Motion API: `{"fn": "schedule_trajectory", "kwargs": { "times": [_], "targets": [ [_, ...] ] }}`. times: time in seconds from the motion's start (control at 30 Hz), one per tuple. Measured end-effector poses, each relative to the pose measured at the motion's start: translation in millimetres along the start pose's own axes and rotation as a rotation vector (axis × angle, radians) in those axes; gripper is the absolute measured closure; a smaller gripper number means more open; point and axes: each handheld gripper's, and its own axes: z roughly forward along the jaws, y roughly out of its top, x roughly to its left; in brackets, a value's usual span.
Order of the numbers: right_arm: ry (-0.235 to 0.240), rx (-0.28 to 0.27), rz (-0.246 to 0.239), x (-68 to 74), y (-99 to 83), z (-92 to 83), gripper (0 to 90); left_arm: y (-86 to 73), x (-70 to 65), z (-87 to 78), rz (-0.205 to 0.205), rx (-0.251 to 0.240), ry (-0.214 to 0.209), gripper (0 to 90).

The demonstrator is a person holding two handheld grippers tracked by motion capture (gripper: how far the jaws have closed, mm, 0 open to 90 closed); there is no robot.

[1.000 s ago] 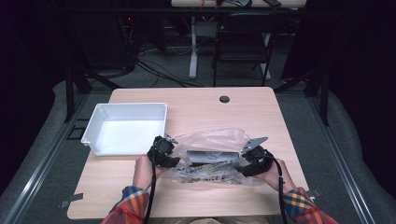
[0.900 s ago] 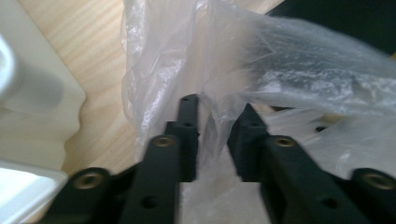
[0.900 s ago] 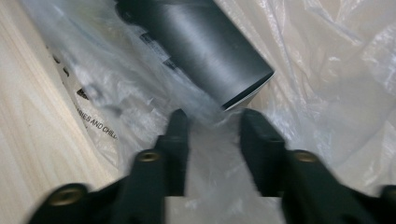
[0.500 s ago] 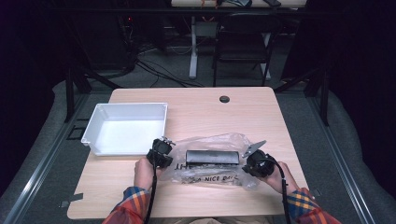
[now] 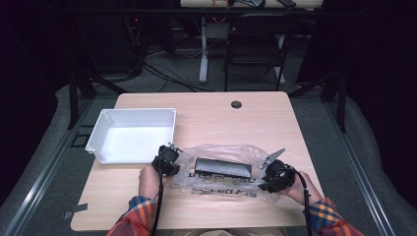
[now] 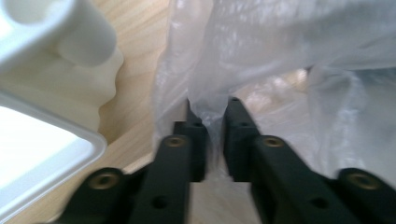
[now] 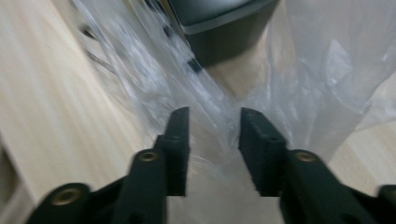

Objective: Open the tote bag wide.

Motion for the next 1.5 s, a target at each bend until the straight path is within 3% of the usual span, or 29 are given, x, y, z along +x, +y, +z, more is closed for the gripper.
{"fn": "schedule_trajectory", "kwargs": {
  "times": [0.17, 0.3, 0.37, 0.47, 0.6, 0.9, 1.0, 1.07, 1.1, 1.13, 1.17, 1.23, 1.33, 1.5],
  "targets": [
    [0.032, -0.121, -0.006, 1.5, 6.4, -22.7, 53.2, 3.7, -5.0, -21.6, 0.010, -0.061, -0.012, 64.0],
    [0.003, -0.206, -0.005, 5.6, 11.1, -35.6, 51.7, 3.1, -8.8, -33.5, 0.021, -0.075, 0.017, 53.6],
    [-0.029, -0.244, 0.009, 6.3, 13.0, -38.2, 51.2, 1.7, -6.7, -35.3, 0.020, -0.066, 0.010, 46.9],
    [-0.063, -0.252, 0.033, 3.8, 14.7, -35.4, 50.6, -1.1, -3.0, -39.0, 0.025, -0.074, -0.009, 40.0],
    [-0.085, -0.272, 0.069, -2.6, 15.5, -29.5, 50.0, -3.9, 3.0, -51.3, 0.011, -0.123, -0.019, 27.8],
    [-0.138, -0.330, 0.107, -4.9, 18.1, -33.7, 49.1, -4.5, 8.8, -84.4, -0.015, -0.200, -0.018, 22.2],
    [-0.161, -0.329, 0.139, -8.6, 19.5, -31.6, 49.3, -0.1, 0.7, -97.0, -0.001, -0.234, -0.059, 22.1],
    [-0.161, -0.317, 0.158, -11.8, 21.6, -26.5, 50.9, 6.0, -14.8, -94.6, 0.045, -0.232, -0.112, 20.6],
    [-0.167, -0.308, 0.175, -13.6, 23.2, -21.9, 52.7, 8.0, -19.9, -91.3, 0.062, -0.220, -0.119, 20.1],
    [-0.163, -0.302, 0.181, -14.3, 24.0, -19.4, 54.8, 10.6, -27.5, -83.6, 0.080, -0.206, -0.133, 20.2],
    [-0.174, -0.281, 0.186, -15.6, 25.3, -15.5, 58.5, 13.4, -33.6, -70.5, 0.105, -0.174, -0.115, 20.2],
    [-0.168, -0.260, 0.190, -17.5, 26.4, -9.0, 62.6, 13.8, -34.8, -62.4, 0.116, -0.159, -0.112, 22.9],
    [-0.176, -0.222, 0.197, -20.0, 26.0, 0.4, 69.8, 12.0, -32.2, -41.8, 0.123, -0.118, -0.078, 40.3],
    [-0.193, -0.171, 0.199, -23.0, 23.7, 13.2, 80.5, 7.3, -18.5, -20.9, 0.064, -0.080, -0.040, 70.0]
  ]
}}
